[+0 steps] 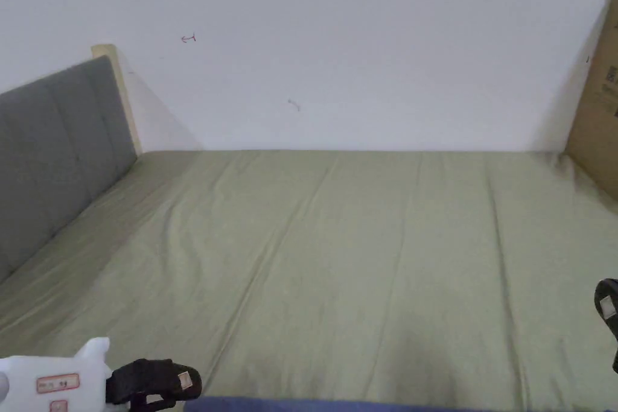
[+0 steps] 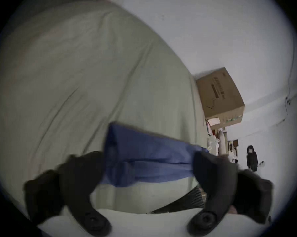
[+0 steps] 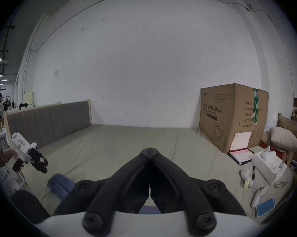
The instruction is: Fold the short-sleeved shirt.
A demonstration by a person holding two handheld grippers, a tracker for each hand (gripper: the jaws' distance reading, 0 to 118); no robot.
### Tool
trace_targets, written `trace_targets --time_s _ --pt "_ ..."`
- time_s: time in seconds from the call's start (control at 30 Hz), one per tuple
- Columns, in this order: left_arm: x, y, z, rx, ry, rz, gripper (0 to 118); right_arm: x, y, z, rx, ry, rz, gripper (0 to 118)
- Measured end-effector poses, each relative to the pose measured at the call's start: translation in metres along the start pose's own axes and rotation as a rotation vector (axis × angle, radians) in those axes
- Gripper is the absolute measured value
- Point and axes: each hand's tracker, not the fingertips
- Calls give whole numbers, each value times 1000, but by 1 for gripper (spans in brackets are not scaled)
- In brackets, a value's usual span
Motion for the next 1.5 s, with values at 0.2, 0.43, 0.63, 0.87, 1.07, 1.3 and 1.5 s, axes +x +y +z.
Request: trace_targets --time_s 0.2,0.43,0.63,0.87,1.07,1.3,1.5 --pt "-56 -9 -38 13 -175 196 114 1 -2 -8 -67 -7 -34 0" --pt "-64 -3 -63 -77 -484 252 118 -2 4 -13 -97 -5 -79 0" --pt "-86 -3 -58 -77 -77 170 7 2 3 -14 -128 -4 -113 0" --pt "-31 -10 -54 113 -17 -92 8 12 -2 -15 -152 -2 -128 0" --pt "42 2 -9 251 601 -492 8 18 -8 -12 -151 -1 -141 0" --pt "104 -16 -22 149 368 -440 8 30 -18 -1 -166 13 -181 0" --pt "167 -37 -100 -25 180 -398 15 45 -21 7 -169 -3 -180 0"
